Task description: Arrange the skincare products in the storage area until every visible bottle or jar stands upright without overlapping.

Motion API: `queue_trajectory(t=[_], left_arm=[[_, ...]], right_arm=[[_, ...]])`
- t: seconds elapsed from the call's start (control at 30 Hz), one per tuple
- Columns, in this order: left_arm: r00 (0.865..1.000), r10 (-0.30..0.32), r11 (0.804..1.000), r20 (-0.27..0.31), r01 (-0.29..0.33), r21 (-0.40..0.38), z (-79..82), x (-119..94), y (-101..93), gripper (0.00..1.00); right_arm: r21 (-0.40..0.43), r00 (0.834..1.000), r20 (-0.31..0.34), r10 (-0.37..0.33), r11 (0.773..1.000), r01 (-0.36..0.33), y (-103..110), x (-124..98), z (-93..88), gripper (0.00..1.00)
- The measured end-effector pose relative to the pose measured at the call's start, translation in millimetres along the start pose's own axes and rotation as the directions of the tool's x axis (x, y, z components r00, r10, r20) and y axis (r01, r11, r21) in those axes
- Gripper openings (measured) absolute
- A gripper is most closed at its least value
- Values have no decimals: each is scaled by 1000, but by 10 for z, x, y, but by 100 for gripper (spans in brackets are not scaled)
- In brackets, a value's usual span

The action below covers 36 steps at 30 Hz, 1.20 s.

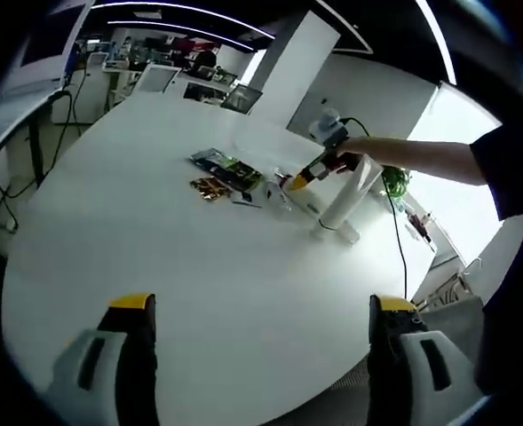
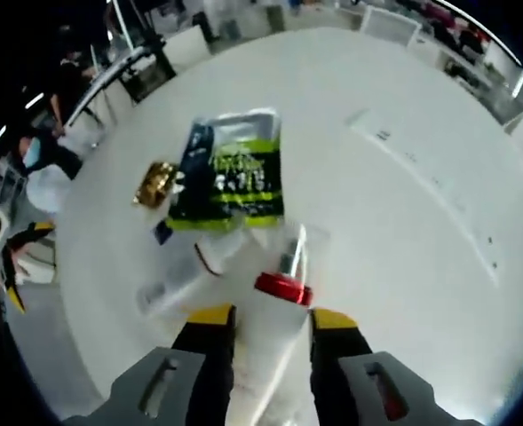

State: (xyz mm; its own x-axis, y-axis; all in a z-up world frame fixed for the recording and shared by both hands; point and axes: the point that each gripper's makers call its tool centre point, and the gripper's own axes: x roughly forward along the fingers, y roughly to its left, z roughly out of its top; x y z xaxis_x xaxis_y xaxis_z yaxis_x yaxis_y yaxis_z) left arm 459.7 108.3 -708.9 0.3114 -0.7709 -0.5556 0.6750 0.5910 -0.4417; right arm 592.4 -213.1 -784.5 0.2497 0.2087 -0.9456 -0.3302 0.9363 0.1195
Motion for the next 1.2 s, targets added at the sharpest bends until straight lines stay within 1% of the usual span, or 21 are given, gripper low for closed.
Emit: queue_trajectory(t=[0.17, 0.43, 0.53, 0.57, 0.63, 0.67, 0.7, 0.73, 0.77, 0.87, 1.07, 1.2], left_arm=[[1000, 6, 1000, -2, -6, -9, -17, -4, 27, 94], [1000, 1, 1000, -3, -1, -4, 19, 40, 25, 94], [1000, -2, 1000, -5, 2, -1, 23, 55, 17, 93], [1000, -3, 1000, -5, 3, -2, 23, 59, 14, 93], [1000, -5, 1000, -8, 5, -4, 15, 72, 10, 92], [1000, -6, 1000, -10, 6, -5, 8, 82, 6, 92], [1000, -8, 1000, -11, 8, -5, 4, 89, 2, 92], [1000, -8, 1000, -12, 8, -5, 3, 92, 0, 92], [1000, -11, 1000, -14, 11, -4, 0, 100, -11, 92], [1000, -12, 1000, -10, 12, -3, 11, 102, -24, 92], [1000, -7, 1000, -16, 7, -3, -10, 87, -9, 92], [1000, -4, 1000, -18, 4, 0, -5, 74, -12, 92]], right_arm=[[13, 1000, -17, -4, 1000, 4, -8, 44, 4, 28], [47, 999, -43, -21, 999, 23, 7, 71, -26, 29], [-12, 997, -67, -35, 999, 34, 24, 66, -31, 29], [-55, 996, -77, -45, 998, 41, 23, 64, -41, 29], [-92, 993, -94, -76, 993, 67, 18, 69, -56, 29], [-121, 990, -105, -90, 990, 78, 25, 69, -66, 28], [-175, 985, -127, -120, 980, 97, 33, 71, -81, 28], [-191, 983, -133, -128, 976, 102, 22, 80, -81, 27], [-156, 986, -124, -108, 984, 88, 54, 83, -61, 26], [-96, 989, -108, -99, 991, 89, 16, 69, -61, 24], [-115, 993, -75, -89, 990, 80, -4, 52, -79, 21], [-114, 997, -25, -69, 991, 66, -8, 43, -72, 20]])
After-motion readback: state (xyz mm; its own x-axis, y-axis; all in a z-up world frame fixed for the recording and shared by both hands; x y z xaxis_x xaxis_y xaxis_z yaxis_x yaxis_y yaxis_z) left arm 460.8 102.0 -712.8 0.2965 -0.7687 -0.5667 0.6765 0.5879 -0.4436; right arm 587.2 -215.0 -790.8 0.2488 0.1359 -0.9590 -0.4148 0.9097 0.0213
